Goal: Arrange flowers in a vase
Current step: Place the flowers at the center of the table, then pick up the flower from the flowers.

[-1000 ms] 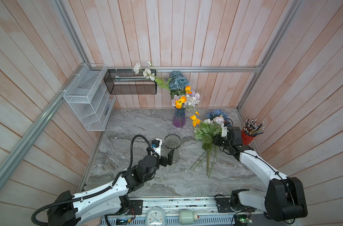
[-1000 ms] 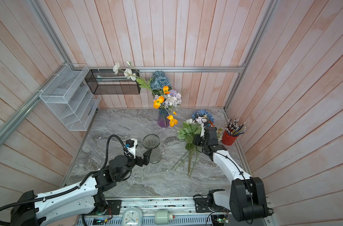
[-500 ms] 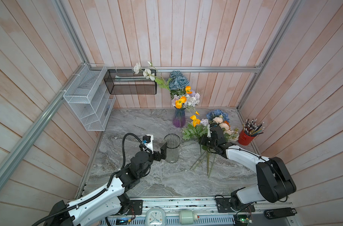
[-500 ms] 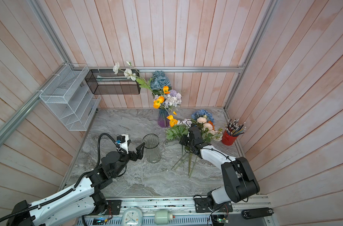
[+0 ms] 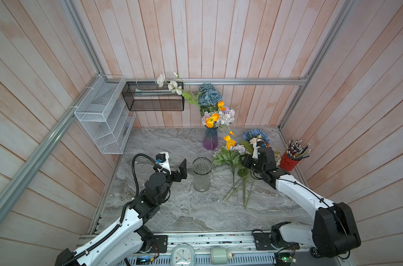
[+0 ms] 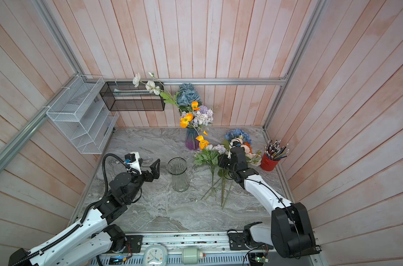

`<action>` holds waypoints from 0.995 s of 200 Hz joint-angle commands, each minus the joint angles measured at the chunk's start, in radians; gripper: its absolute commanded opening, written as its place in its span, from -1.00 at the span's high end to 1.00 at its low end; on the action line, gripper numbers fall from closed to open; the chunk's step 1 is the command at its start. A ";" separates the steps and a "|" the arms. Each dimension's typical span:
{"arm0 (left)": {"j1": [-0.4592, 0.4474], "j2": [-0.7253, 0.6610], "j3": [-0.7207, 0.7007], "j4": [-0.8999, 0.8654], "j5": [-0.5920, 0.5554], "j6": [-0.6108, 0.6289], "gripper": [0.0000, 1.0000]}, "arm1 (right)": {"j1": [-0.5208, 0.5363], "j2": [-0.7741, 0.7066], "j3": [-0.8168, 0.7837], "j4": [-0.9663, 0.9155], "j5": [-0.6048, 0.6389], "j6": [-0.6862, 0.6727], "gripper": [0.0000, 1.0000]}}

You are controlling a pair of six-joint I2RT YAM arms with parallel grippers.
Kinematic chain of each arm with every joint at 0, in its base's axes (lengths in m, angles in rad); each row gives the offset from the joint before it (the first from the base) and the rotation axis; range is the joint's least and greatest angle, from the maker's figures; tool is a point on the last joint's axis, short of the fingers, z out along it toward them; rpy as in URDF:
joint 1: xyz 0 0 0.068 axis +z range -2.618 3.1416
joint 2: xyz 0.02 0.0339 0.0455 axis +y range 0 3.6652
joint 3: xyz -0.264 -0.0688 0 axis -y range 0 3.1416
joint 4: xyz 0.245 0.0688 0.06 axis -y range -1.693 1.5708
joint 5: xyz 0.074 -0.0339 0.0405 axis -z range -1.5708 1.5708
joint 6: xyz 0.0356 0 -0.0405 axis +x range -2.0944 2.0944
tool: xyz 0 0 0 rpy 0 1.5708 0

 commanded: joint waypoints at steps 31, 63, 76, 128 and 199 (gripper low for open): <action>0.166 0.064 0.032 0.045 0.160 -0.041 -1.00 | -0.227 -0.034 -0.034 -0.158 -0.085 -0.100 0.19; 0.254 0.115 0.014 0.091 0.280 -0.091 -1.00 | -0.240 -0.030 -0.075 -0.227 -0.096 -0.115 0.05; 0.286 0.131 0.002 0.113 0.325 -0.114 -1.00 | -0.240 -0.030 -0.104 -0.222 -0.112 -0.108 0.00; 0.330 0.138 -0.030 0.128 0.368 -0.155 -1.00 | -0.240 0.044 -0.213 -0.054 -0.255 -0.014 0.09; 0.331 0.132 -0.065 0.129 0.381 -0.194 -1.00 | -0.238 0.062 -0.208 -0.050 -0.240 -0.023 0.88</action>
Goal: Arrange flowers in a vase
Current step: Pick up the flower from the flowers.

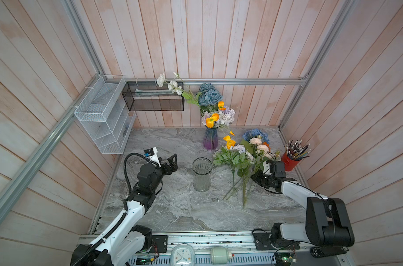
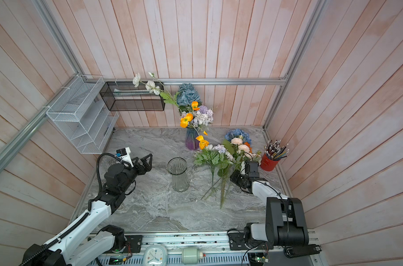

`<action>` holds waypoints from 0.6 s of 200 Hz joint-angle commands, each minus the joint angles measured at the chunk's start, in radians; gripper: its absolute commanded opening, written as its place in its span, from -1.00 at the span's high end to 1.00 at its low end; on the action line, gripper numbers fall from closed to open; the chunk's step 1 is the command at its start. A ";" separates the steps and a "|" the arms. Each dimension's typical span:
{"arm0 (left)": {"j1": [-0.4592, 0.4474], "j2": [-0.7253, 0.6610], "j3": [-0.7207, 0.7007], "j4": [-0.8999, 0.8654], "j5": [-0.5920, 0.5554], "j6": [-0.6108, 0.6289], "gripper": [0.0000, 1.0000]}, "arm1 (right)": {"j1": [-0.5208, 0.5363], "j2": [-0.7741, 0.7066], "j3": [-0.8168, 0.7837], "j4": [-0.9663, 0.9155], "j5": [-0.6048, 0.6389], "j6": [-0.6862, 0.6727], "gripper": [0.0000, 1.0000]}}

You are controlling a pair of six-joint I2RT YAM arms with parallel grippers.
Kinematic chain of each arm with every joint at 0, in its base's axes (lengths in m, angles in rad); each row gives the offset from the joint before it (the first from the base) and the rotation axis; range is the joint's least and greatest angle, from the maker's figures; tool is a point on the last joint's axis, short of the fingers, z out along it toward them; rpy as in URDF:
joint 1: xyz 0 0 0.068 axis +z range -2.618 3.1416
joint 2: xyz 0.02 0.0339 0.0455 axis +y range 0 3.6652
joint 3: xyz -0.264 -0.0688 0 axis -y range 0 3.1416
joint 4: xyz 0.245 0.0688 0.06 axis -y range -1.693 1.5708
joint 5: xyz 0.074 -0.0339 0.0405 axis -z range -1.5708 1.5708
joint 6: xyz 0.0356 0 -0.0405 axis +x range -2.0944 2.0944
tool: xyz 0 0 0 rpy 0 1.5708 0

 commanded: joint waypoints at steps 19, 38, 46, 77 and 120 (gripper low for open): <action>0.005 -0.006 -0.022 0.034 0.015 -0.025 -1.00 | 0.000 -0.065 0.000 -0.013 0.024 -0.009 1.00; 0.004 -0.001 -0.025 0.048 0.019 -0.031 -1.00 | 0.001 -0.087 0.006 -0.032 0.048 -0.022 1.00; 0.004 -0.001 -0.025 0.052 0.021 -0.034 -1.00 | 0.001 -0.092 0.008 -0.036 0.052 -0.027 1.00; 0.004 -0.005 -0.023 0.053 0.027 -0.037 -1.00 | 0.002 -0.104 0.026 -0.044 0.040 -0.042 1.00; 0.005 -0.010 -0.021 0.048 0.023 -0.039 -1.00 | -0.001 -0.193 0.104 -0.079 0.051 -0.084 1.00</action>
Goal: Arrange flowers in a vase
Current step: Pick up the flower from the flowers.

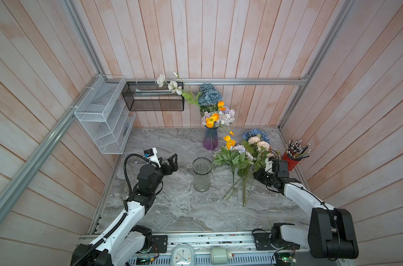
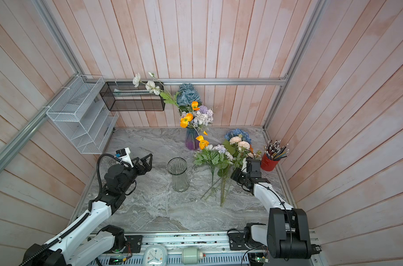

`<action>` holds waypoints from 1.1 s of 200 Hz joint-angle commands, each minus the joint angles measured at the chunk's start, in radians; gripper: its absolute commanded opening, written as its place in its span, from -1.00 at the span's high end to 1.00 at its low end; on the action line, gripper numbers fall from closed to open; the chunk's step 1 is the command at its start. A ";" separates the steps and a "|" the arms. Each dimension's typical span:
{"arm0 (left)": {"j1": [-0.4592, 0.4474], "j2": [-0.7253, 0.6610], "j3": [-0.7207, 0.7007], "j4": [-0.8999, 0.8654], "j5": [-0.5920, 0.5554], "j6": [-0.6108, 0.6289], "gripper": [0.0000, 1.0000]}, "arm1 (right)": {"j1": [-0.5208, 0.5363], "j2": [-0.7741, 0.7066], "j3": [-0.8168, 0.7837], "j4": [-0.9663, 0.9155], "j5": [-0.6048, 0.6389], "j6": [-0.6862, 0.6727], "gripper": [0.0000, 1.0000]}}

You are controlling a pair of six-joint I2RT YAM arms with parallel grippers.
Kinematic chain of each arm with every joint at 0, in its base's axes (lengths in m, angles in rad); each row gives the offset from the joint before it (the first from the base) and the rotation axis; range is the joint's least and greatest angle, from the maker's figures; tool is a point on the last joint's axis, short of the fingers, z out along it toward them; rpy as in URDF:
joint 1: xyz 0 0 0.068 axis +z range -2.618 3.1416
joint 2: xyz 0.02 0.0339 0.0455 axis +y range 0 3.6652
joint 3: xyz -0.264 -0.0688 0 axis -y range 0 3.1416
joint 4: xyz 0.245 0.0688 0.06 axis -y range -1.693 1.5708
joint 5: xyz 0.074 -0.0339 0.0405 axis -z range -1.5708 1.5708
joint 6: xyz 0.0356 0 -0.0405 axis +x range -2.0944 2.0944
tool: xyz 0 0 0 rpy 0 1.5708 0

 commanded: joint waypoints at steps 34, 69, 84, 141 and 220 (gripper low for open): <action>0.004 0.000 -0.023 0.041 0.020 -0.029 -1.00 | -0.002 -0.106 0.064 0.000 0.030 -0.032 1.00; 0.004 0.005 -0.028 0.046 0.027 -0.032 -1.00 | -0.003 -0.069 0.010 0.035 -0.062 -0.047 1.00; 0.005 0.007 -0.030 0.043 0.027 -0.031 -1.00 | -0.002 -0.070 -0.013 0.067 -0.064 -0.044 1.00; 0.004 0.019 -0.020 0.049 0.032 -0.031 -1.00 | -0.003 -0.147 0.046 0.036 -0.039 -0.070 1.00; 0.004 0.073 0.015 0.072 0.108 -0.024 -1.00 | -0.003 -0.249 0.397 -0.060 -0.044 -0.132 1.00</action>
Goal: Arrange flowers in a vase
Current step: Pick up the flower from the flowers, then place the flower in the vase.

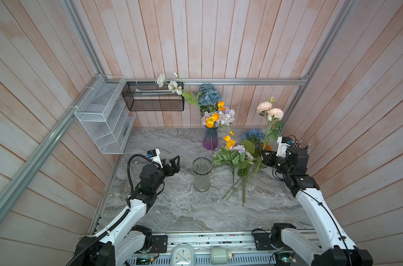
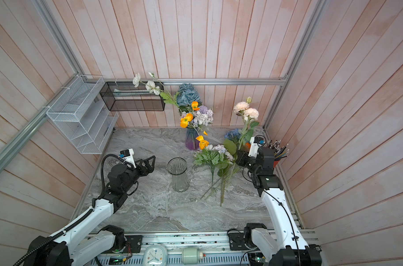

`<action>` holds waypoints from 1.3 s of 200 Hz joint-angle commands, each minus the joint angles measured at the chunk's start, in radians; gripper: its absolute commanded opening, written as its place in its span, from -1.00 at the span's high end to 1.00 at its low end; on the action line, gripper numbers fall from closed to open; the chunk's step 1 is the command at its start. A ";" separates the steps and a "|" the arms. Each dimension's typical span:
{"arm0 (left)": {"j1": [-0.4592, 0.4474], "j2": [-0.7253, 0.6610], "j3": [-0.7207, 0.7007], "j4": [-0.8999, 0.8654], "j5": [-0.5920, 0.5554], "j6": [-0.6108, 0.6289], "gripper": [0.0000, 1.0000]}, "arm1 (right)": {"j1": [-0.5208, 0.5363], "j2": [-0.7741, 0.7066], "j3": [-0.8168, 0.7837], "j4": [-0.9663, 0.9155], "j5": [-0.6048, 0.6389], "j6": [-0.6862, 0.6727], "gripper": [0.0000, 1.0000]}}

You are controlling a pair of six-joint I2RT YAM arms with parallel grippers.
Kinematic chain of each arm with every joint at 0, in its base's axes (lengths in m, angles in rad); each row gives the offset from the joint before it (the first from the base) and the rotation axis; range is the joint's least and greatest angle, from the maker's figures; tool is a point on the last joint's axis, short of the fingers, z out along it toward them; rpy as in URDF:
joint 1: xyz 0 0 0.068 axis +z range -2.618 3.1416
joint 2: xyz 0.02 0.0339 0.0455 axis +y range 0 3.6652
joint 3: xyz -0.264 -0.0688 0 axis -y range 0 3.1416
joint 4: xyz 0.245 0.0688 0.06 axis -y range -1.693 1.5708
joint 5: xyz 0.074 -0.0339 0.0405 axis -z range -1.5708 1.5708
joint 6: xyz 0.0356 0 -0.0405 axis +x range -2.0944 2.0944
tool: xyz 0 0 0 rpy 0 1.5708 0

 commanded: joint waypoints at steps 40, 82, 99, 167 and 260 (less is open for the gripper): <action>0.004 0.008 0.034 0.036 0.059 -0.007 -1.00 | 0.012 0.062 0.364 -0.002 -0.117 -0.015 1.00; 0.005 0.006 0.039 0.032 0.083 -0.004 -1.00 | 0.143 0.147 0.576 0.102 -0.181 0.036 1.00; 0.004 0.003 0.037 0.026 0.087 -0.004 -1.00 | 0.237 0.194 0.658 0.135 -0.180 0.034 1.00; 0.004 -0.062 0.002 -0.025 0.066 -0.004 -1.00 | 0.558 0.414 0.754 0.317 -0.115 -0.059 1.00; 0.003 -0.109 -0.062 -0.045 0.055 -0.016 -1.00 | 0.733 0.500 0.488 0.532 -0.022 -0.244 1.00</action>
